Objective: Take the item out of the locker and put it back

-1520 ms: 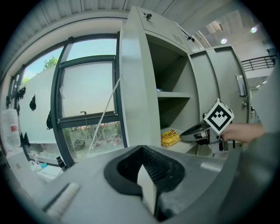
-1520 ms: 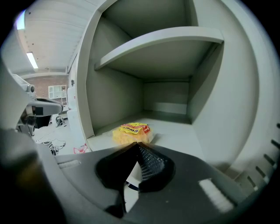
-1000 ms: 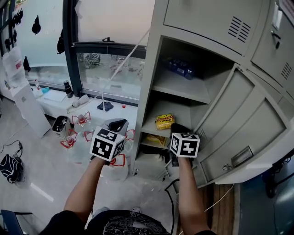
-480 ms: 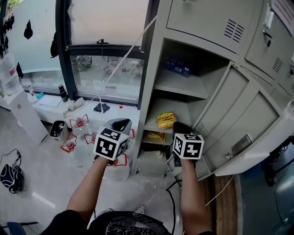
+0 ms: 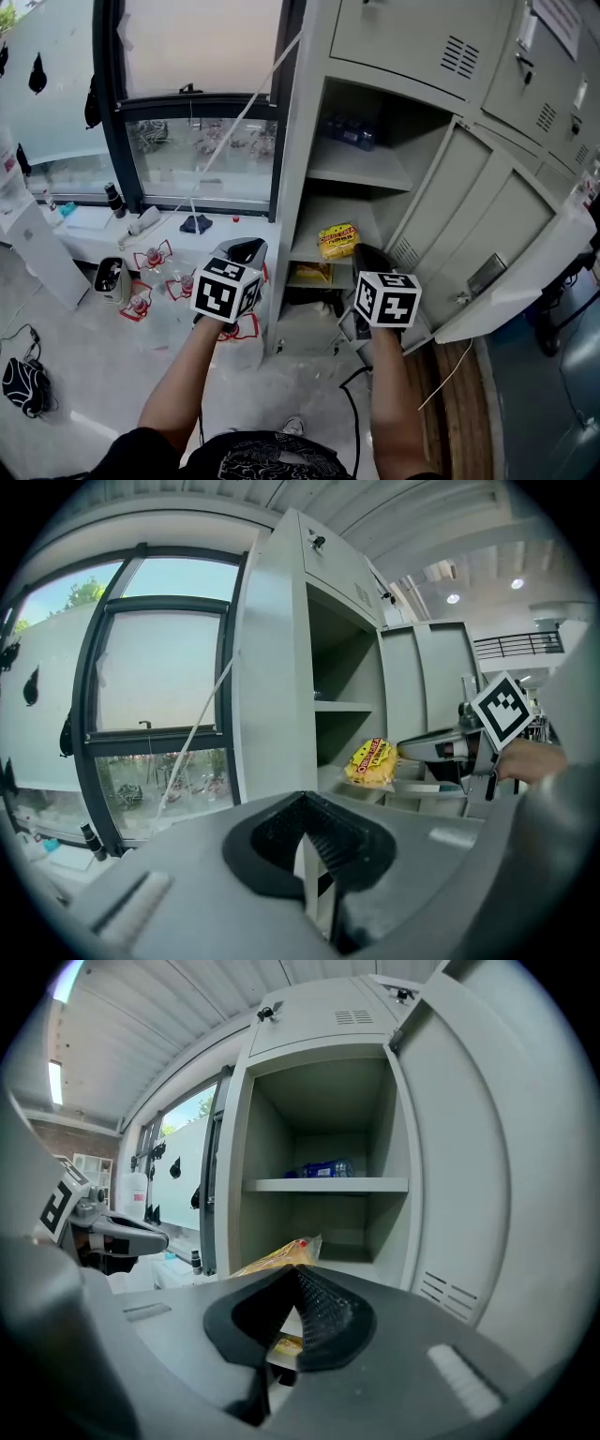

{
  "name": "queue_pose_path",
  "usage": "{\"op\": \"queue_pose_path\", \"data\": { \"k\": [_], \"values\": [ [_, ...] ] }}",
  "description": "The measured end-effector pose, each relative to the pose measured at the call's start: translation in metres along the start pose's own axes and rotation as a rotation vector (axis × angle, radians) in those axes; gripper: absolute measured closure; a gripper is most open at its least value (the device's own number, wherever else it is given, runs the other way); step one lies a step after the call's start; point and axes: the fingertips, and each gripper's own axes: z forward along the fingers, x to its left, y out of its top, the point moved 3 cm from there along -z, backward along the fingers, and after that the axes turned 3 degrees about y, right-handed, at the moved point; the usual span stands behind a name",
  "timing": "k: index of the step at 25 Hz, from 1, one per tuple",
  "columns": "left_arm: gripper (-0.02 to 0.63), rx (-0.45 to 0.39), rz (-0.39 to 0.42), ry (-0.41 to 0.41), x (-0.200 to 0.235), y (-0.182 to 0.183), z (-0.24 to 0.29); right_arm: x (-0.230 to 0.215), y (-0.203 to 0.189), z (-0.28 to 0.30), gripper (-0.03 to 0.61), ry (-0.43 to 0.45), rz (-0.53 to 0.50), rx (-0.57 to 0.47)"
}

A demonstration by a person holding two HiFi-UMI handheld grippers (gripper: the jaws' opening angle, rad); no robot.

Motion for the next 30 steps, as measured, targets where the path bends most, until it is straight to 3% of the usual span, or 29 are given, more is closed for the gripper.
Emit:
{"op": "queue_pose_path", "data": {
  "k": [11, 20, 30],
  "values": [
    [0.606, -0.006, 0.004, -0.045, -0.007, 0.007, 0.006, 0.004, 0.033, -0.030, 0.552, -0.038, 0.008, -0.105],
    [0.606, -0.042, -0.001, -0.023, 0.000, 0.026, 0.003, 0.004, 0.079, -0.044, 0.552, -0.026, 0.043, -0.241],
    [0.606, -0.065, 0.006, 0.013, 0.003, 0.040, 0.000, -0.005, 0.112, -0.032, 0.552, -0.003, 0.085, -0.321]
  ]
}}
